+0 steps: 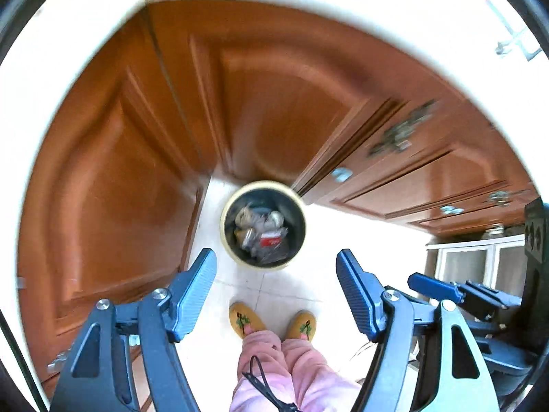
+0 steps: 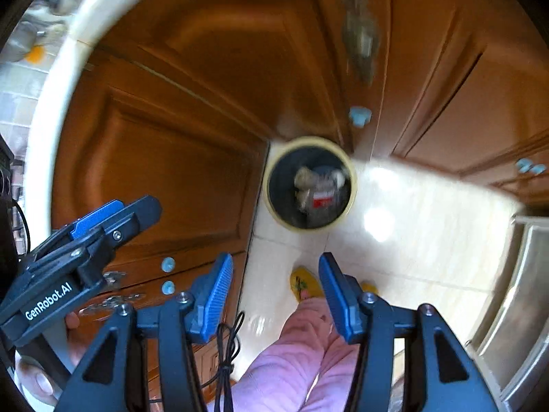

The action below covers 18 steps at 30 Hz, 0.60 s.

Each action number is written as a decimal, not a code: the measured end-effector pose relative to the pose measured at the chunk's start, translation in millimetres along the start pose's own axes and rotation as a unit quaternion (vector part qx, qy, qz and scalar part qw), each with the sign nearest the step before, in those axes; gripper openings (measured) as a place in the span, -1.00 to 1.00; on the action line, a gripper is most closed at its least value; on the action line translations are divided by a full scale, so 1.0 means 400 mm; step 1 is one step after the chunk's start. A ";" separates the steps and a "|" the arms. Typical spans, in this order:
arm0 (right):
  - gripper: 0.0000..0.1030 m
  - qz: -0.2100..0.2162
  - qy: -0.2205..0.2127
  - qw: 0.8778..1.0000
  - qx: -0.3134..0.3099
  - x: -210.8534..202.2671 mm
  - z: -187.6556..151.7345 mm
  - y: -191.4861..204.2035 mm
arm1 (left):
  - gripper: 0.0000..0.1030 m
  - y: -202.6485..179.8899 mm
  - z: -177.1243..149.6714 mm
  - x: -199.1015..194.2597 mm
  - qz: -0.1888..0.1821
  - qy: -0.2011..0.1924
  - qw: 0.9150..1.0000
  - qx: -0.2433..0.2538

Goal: Collect trash
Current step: 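Raise both open tools back up toward the counter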

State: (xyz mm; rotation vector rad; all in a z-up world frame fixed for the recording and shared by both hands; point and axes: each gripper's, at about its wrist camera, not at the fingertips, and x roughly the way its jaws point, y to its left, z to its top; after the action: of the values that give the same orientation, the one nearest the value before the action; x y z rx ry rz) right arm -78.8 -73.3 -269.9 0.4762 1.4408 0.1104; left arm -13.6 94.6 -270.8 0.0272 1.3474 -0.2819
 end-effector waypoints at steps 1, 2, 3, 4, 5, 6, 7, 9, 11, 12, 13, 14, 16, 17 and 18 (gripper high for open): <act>0.03 0.001 -0.011 1.000 -0.003 -0.040 -0.001 0.007 | 0.40 -0.010 0.005 -0.043 -0.003 -0.008 1.000 0.004; 0.03 0.003 -0.025 1.000 -0.007 -0.086 0.001 0.019 | 0.46 -0.020 0.009 -0.095 -0.006 -0.018 1.000 0.007; 0.03 0.005 -0.034 0.999 -0.010 -0.115 0.001 0.025 | 0.48 -0.030 0.014 -0.135 -0.009 -0.027 1.000 0.008; 0.02 0.008 -0.048 0.999 -0.014 -0.157 0.000 0.036 | 0.49 -0.039 0.017 -0.175 -0.013 -0.038 0.999 0.009; 0.02 0.009 -0.062 0.998 -0.021 -0.200 -0.002 0.047 | 0.51 -0.046 0.019 -0.216 -0.019 -0.051 0.998 0.010; 0.02 0.007 -0.076 0.997 -0.029 -0.244 -0.006 0.059 | 0.52 -0.052 0.021 -0.262 -0.025 -0.067 0.997 0.010; 0.02 0.004 -0.086 0.996 -0.036 -0.275 -0.001 0.065 | 0.56 -0.057 0.024 -0.300 -0.028 -0.082 0.996 0.009; 0.02 -0.003 -0.109 0.993 -0.047 -0.343 -0.007 0.089 | 0.59 -0.066 0.032 -0.366 -0.035 -0.105 0.994 0.011; 0.02 -0.002 -0.132 0.990 -0.054 -0.402 -0.011 0.111 | 0.59 -0.075 0.045 -0.427 -0.039 -0.125 0.991 0.017; 0.02 -0.002 -0.142 0.988 -0.055 -0.427 -0.010 0.119 | 0.59 -0.080 0.053 -0.457 -0.040 -0.134 0.990 0.019; 0.02 -0.003 -0.152 0.987 -0.056 -0.454 -0.009 0.126 | 0.59 -0.083 0.059 -0.489 -0.041 -0.147 0.988 0.021; 0.02 -0.002 -0.163 0.985 -0.058 -0.480 -0.007 0.133 | 0.59 -0.086 0.066 -0.518 -0.041 -0.159 0.986 0.023; 0.02 -0.003 -0.181 0.982 -0.061 -0.524 0.002 0.148 | 0.59 -0.096 0.080 -0.565 -0.037 -0.173 0.984 0.029; 0.02 -0.003 -0.191 0.980 -0.063 -0.537 0.007 0.155 | 0.59 -0.103 0.087 -0.584 -0.036 -0.180 0.982 0.033; 0.02 -0.003 -0.199 0.978 -0.064 -0.552 0.008 0.162 | 0.59 -0.111 0.093 -0.609 -0.034 -0.190 0.980 0.042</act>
State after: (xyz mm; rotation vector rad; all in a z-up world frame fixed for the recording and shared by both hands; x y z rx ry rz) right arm -93.6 -93.8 -41.1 0.3642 1.0353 0.0964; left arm -34.5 90.3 -21.2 -0.0029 0.9569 -0.3811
